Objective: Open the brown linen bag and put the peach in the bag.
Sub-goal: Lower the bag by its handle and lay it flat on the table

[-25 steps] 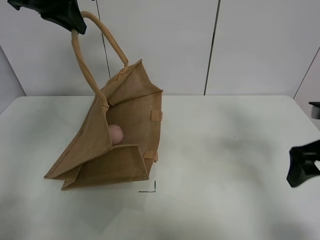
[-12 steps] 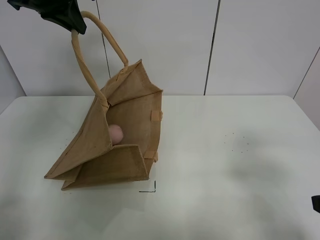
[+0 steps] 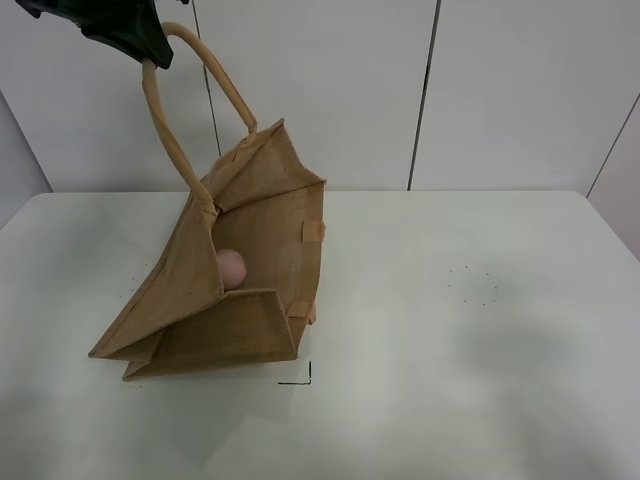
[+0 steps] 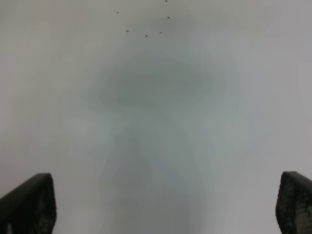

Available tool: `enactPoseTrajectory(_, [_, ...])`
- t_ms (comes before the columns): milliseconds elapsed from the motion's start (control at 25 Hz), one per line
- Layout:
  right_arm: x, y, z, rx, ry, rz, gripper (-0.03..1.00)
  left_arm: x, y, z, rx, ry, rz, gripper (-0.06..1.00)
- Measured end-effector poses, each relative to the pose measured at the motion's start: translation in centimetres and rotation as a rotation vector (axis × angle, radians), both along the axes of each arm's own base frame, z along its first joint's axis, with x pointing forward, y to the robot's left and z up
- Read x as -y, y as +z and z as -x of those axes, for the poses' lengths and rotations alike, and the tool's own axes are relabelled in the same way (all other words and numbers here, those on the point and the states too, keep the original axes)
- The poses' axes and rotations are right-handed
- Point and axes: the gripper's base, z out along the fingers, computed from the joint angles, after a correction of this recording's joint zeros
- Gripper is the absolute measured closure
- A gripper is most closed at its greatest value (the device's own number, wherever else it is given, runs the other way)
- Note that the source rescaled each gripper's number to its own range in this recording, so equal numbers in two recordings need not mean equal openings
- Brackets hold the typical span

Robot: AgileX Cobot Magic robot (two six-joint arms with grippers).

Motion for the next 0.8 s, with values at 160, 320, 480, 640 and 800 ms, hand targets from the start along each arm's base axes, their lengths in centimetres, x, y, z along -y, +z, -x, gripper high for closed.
enactPoseTrajectory(160, [0.0, 0.0, 0.0, 0.001, 0.001, -0.001, -0.03, 0.0, 0.0, 0.0, 0.0, -0.001, 0.0, 0.94])
enactPoseTrajectory(320, [0.1, 0.2, 0.9, 0.06, 0.0, -0.003, -0.03, 0.0, 0.0, 0.0, 0.0, -0.001, 0.0, 0.94])
enactPoseTrajectory(480, [0.2, 0.5, 3.1, 0.2, -0.004, -0.001, -0.03, 0.0, 0.0, 0.0, 0.0, -0.001, 0.0, 0.94])
enactPoseTrajectory(640, [0.3, 0.5, 4.2, 0.274, -0.009, 0.0, -0.03, 0.0, 0.0, 0.0, 0.0, -0.001, 0.0, 0.94])
enactPoseTrajectory(800, [0.3, 0.4, 4.2, 0.272, -0.013, -0.001, -0.03, 0.0, -0.1, -0.1, -0.003, -0.001, -0.001, 0.94])
